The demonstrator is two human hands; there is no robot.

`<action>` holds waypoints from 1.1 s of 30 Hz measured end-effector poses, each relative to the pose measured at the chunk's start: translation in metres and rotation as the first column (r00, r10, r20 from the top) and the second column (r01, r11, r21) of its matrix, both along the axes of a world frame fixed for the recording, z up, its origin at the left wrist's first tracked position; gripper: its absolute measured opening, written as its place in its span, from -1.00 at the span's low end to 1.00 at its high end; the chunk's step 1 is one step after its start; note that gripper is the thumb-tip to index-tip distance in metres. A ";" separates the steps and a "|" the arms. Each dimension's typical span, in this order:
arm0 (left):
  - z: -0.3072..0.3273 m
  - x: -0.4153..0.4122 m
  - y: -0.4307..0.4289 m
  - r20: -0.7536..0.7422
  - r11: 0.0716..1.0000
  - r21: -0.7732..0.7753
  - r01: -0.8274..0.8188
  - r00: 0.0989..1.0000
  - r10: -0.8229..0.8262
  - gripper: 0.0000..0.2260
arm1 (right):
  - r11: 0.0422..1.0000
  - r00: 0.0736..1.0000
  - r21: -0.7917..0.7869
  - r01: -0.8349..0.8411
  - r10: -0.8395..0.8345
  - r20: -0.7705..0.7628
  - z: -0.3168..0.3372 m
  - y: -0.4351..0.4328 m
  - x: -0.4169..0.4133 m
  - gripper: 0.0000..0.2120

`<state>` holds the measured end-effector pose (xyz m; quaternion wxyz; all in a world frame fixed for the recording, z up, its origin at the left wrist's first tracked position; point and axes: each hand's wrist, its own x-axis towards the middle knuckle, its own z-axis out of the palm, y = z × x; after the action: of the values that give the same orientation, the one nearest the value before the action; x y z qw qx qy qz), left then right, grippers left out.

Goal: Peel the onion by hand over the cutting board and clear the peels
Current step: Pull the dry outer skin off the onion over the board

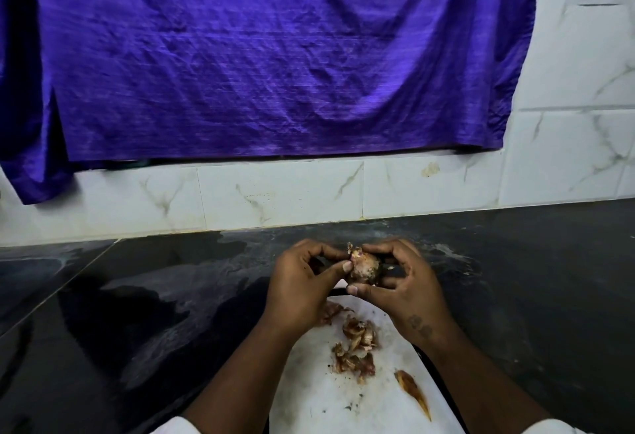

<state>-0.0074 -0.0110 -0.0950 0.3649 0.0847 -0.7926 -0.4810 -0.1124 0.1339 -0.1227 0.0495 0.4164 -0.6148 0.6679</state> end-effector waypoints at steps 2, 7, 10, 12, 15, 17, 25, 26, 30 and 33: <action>0.000 0.000 -0.002 0.005 1.000 -0.008 -0.001 1.000 0.001 -0.87 | 1.000 1.000 0.007 -0.008 0.008 0.009 0.001 0.000 0.000 -0.48; 0.002 0.004 -0.003 0.030 0.985 -0.168 0.029 0.999 -0.024 -0.90 | 0.999 0.999 0.000 -0.036 0.036 0.038 0.003 0.003 0.003 -0.46; 0.002 0.006 -0.001 0.068 0.966 -0.247 0.072 0.996 -0.057 -0.91 | 0.999 0.998 -0.007 -0.034 0.034 0.054 0.005 0.005 0.003 -0.47; 0.003 0.006 0.000 0.078 0.959 -0.273 0.081 0.995 -0.062 -0.90 | 0.999 0.996 -0.016 -0.033 0.034 0.076 0.007 0.006 0.002 -0.48; 0.004 0.007 0.002 0.073 0.956 -0.281 0.083 0.995 -0.065 -0.89 | 0.998 0.991 -0.034 -0.054 0.058 0.122 0.009 0.007 0.001 -0.47; 0.004 0.007 0.002 0.058 0.961 -0.262 0.089 0.995 -0.076 -0.89 | 0.995 0.982 -0.052 -0.085 0.092 0.167 0.009 0.008 -0.001 -0.47; 0.014 0.014 0.011 -0.131 0.980 0.078 0.182 0.977 -0.171 -0.74 | 0.988 0.961 -0.104 -0.110 0.133 0.242 0.010 0.010 -0.002 -0.51; 0.014 0.014 0.011 -0.139 0.983 0.054 0.177 0.976 -0.168 -0.74 | 0.989 0.961 -0.105 -0.108 0.131 0.245 0.010 0.010 -0.002 -0.51; 0.010 0.009 0.005 -0.119 0.995 -0.052 0.084 0.989 -0.090 -0.84 | 0.991 0.965 -0.078 -0.112 0.127 0.231 0.012 0.011 0.000 -0.50; 0.007 0.006 0.002 -0.109 0.995 -0.084 0.047 0.992 -0.056 -0.85 | 0.989 0.961 -0.068 -0.133 0.146 0.234 0.014 0.012 0.002 -0.50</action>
<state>-0.0017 -0.0088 -0.0881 0.3990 0.0223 -0.7920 -0.4616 -0.1106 0.1461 -0.1090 -0.0609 0.3741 -0.5679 0.7306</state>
